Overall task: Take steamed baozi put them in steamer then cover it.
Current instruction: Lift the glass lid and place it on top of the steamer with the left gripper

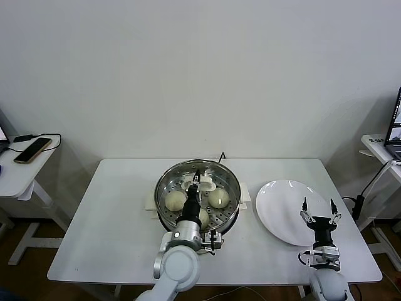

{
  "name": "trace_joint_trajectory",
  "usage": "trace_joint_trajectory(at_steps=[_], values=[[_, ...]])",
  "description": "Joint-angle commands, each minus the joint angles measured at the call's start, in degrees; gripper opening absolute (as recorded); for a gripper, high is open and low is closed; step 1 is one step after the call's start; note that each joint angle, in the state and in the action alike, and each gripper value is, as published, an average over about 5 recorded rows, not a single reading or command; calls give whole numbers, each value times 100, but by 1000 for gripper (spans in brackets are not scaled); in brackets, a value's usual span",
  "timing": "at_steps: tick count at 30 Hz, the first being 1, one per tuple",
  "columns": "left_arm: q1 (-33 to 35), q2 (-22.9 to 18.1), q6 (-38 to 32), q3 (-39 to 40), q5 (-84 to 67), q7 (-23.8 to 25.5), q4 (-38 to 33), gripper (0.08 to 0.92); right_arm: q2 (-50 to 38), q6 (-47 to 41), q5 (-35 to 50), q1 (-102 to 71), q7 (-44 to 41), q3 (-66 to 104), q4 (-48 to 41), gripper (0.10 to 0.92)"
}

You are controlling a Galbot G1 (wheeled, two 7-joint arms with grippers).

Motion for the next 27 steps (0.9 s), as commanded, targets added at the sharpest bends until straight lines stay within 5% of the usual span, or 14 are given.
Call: trace_joint_trajectory(at_steps=[1,27], values=[[-12,-64,17,20,63,7,79,199,-8,-2,-9,19,0,-6,-11,823],[11,-49,-191,-146,230,71,133,205,27,-11,-42,72,17,-37,-25,823]])
